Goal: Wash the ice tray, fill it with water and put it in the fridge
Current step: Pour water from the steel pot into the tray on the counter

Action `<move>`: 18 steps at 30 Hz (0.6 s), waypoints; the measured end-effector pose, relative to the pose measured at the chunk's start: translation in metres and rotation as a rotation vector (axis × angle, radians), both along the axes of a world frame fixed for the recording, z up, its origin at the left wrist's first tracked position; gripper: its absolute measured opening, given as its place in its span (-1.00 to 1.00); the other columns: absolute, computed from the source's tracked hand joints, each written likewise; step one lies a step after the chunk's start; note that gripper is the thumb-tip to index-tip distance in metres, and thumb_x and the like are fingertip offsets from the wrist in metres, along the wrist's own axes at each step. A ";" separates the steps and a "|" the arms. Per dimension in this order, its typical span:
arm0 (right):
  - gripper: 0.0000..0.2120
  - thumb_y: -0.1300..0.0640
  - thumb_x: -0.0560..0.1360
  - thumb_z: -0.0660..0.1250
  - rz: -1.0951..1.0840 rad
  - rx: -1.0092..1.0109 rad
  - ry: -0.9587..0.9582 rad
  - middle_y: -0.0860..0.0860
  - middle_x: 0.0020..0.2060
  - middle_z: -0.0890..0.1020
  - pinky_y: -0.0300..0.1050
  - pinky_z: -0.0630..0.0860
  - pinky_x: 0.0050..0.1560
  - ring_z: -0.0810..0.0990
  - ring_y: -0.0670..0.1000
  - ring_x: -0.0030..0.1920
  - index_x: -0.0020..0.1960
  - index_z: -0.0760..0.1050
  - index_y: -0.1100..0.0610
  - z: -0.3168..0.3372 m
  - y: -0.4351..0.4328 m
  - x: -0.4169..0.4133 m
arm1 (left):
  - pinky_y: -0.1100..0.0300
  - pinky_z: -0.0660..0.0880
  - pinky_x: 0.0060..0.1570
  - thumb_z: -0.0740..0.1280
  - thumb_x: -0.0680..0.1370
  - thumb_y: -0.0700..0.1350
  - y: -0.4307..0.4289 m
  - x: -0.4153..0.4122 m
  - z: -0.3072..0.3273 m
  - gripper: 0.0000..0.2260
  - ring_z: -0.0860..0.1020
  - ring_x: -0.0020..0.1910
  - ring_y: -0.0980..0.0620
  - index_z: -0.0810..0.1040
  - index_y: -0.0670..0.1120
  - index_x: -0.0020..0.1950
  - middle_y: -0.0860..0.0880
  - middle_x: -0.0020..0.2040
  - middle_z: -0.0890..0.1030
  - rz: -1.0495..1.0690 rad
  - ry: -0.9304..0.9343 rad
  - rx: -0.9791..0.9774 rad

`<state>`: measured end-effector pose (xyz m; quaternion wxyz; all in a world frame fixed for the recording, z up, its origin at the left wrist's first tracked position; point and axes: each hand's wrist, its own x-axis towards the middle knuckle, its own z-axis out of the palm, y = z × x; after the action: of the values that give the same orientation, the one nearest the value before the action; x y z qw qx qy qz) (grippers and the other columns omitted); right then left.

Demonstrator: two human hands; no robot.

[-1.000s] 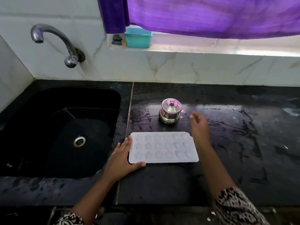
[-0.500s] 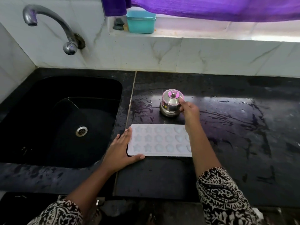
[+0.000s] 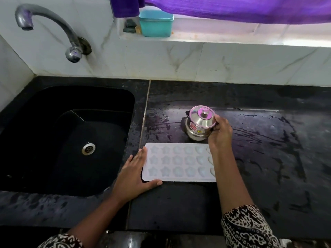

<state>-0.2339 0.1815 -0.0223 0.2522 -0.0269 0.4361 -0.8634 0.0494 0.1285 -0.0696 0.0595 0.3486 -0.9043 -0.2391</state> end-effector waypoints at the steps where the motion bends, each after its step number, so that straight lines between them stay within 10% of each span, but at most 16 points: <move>1: -0.72 0.39 0.50 0.24 0.010 -0.004 0.007 -0.10 -0.55 0.49 -0.32 0.44 -0.35 0.49 -0.16 -0.46 -0.35 0.38 0.16 0.005 0.002 0.003 | 0.46 -0.36 0.34 0.04 0.27 0.62 0.000 0.000 0.000 0.06 -0.14 0.49 0.29 -0.26 0.04 0.53 0.23 0.50 -0.17 -0.002 0.002 0.001; 18: -0.59 0.40 0.48 0.23 0.206 0.179 0.147 -0.09 -0.56 0.40 -0.30 0.37 -0.39 0.37 -0.12 -0.49 -0.48 0.36 0.08 0.033 0.024 0.062 | 0.24 -0.24 0.47 0.06 0.31 0.56 -0.001 -0.001 -0.006 0.08 -0.15 0.50 0.25 -0.17 -0.08 0.59 0.04 0.61 -0.05 -0.016 0.027 0.000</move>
<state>-0.1719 0.2053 0.0111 0.3081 -0.1120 0.5235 -0.7864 0.0484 0.1275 -0.0753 0.0697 0.3382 -0.9062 -0.2441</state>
